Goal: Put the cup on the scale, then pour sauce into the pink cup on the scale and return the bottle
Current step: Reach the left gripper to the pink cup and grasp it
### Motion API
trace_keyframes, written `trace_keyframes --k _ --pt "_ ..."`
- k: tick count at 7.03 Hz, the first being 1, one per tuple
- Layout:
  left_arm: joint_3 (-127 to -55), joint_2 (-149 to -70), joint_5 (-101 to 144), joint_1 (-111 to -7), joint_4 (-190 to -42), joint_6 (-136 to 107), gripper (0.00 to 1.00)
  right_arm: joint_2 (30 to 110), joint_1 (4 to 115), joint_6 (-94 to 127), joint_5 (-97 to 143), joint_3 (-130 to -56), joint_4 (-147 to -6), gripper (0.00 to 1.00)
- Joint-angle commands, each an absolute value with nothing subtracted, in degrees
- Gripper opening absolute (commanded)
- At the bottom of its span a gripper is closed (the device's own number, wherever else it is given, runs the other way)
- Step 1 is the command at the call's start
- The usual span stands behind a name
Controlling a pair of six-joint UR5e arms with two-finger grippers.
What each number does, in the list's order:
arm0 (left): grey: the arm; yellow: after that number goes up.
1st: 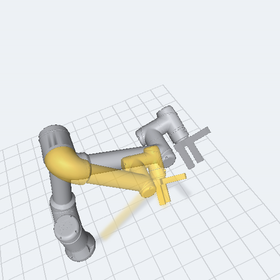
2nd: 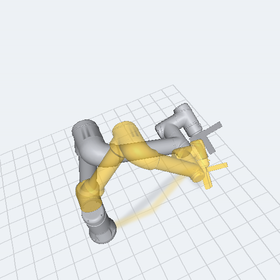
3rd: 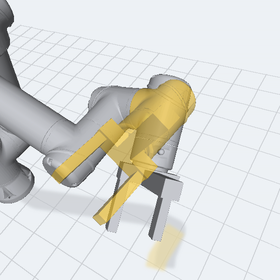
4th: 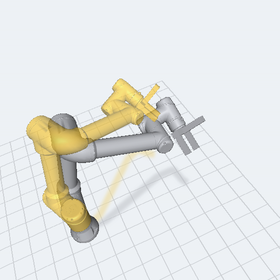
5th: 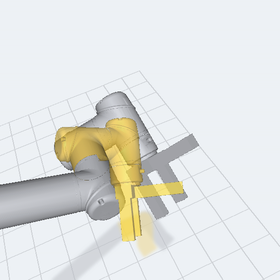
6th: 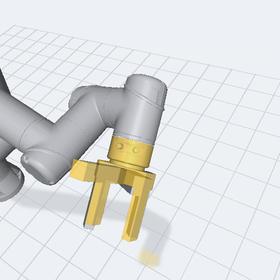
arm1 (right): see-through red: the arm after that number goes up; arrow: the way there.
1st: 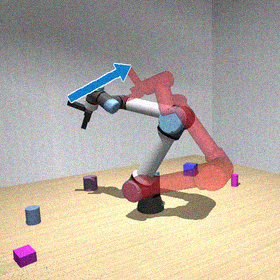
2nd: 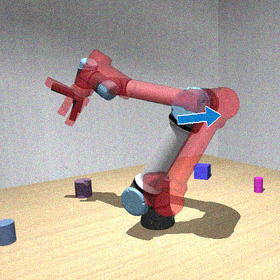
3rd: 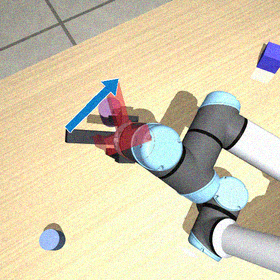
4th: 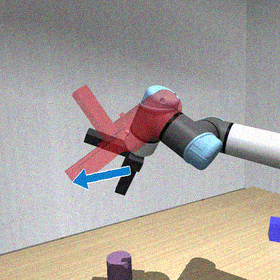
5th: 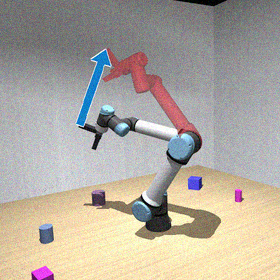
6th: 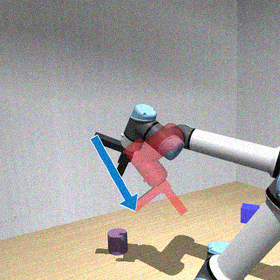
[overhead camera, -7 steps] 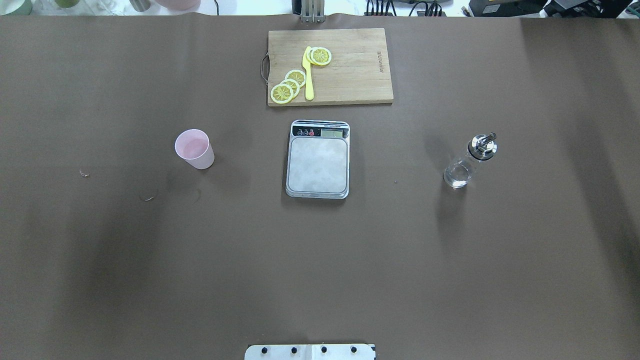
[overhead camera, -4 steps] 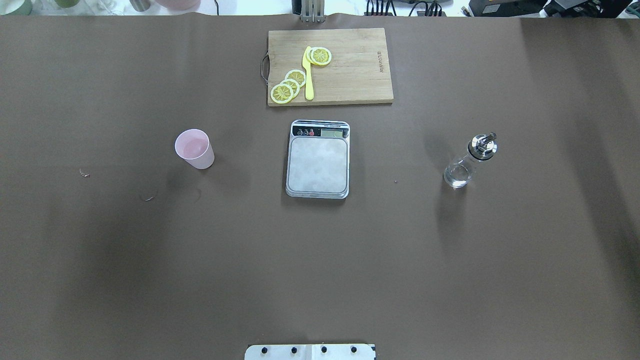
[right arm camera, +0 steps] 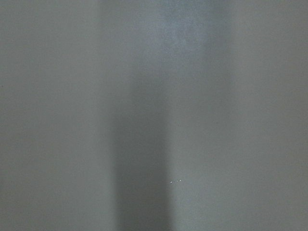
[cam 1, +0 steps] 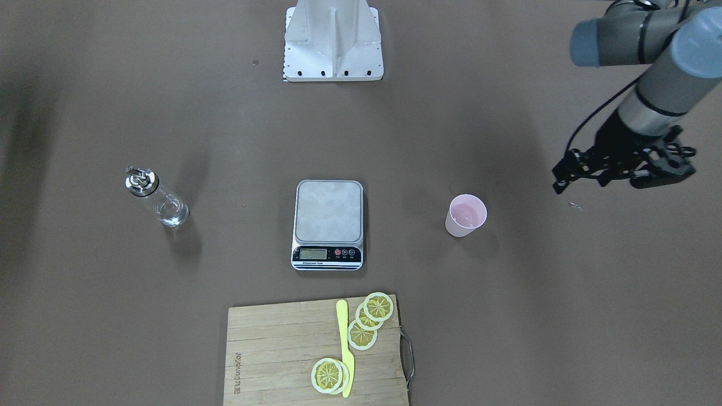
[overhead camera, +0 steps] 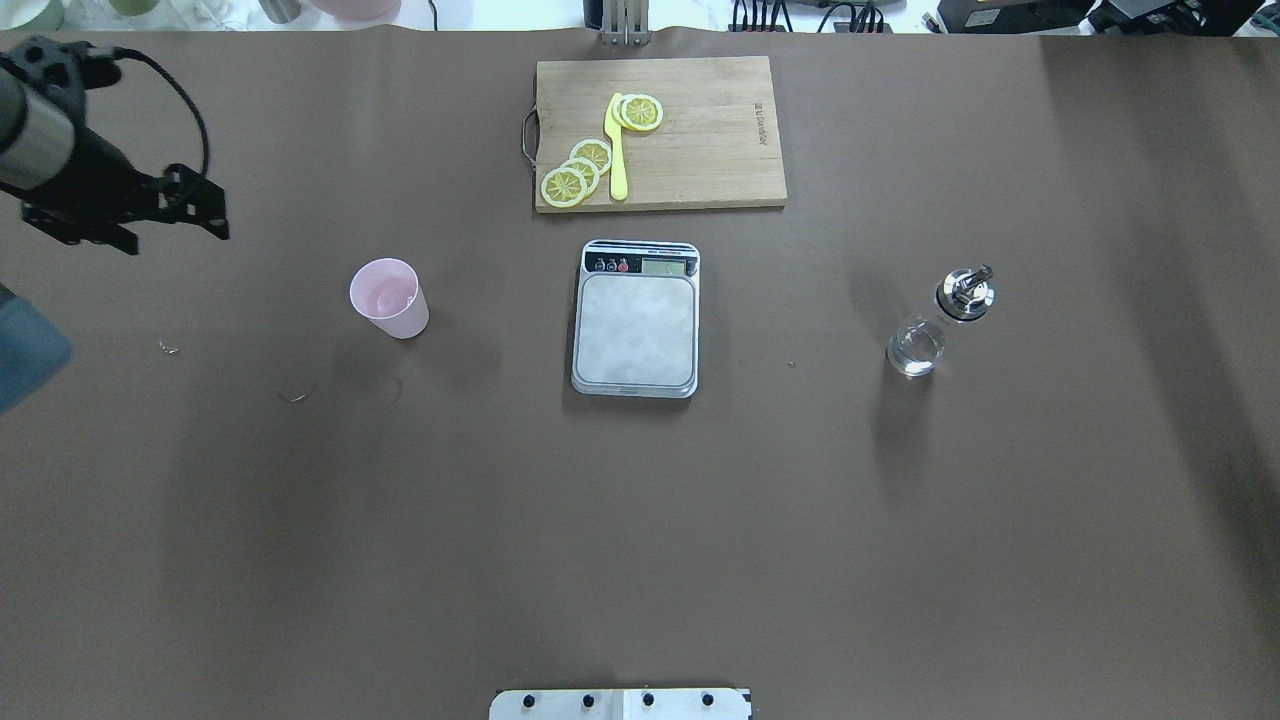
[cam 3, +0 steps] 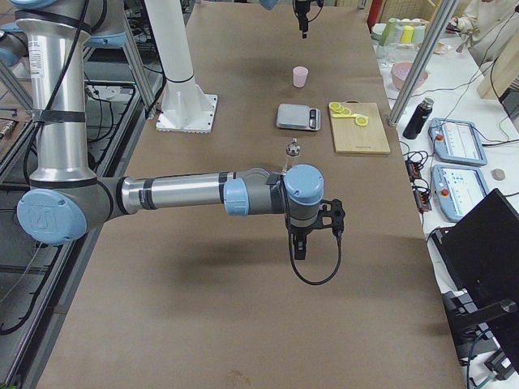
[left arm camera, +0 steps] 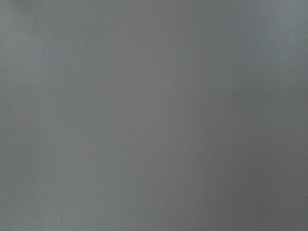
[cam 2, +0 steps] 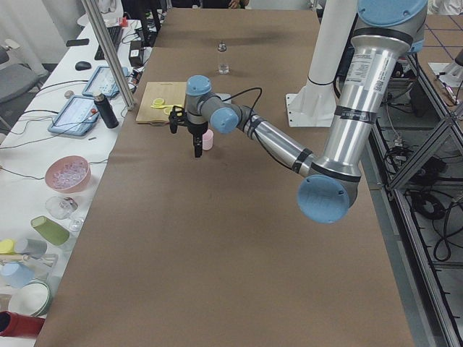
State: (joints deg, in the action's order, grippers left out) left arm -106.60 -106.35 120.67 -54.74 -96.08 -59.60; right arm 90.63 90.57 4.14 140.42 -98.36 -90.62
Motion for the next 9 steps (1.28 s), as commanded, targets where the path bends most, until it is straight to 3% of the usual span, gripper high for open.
trace_keyframes --k 1,4,6,7,9 --pt "-103.4 -112.8 116.1 -46.2 -96.3 -67.3 0.98 90.3 90.4 4.2 140.3 -98.4 -90.6 1.0" --pt "-100.5 -113.4 116.3 -45.8 -97.6 -67.0 0.96 89.8 90.4 4.2 140.3 -98.4 -90.6 1.0" --pt "-95.6 -114.6 116.3 -45.8 -102.0 -67.1 0.87 89.8 90.4 4.2 140.3 -98.2 -90.6 1.0" --pt "-95.2 -114.7 116.3 -45.8 -102.6 -67.2 0.79 89.7 90.4 4.2 140.3 -98.2 -90.6 1.0" --pt "-95.1 -114.7 116.3 -45.8 -102.7 -67.3 0.55 89.6 90.4 4.2 140.2 -98.0 -90.6 1.0"
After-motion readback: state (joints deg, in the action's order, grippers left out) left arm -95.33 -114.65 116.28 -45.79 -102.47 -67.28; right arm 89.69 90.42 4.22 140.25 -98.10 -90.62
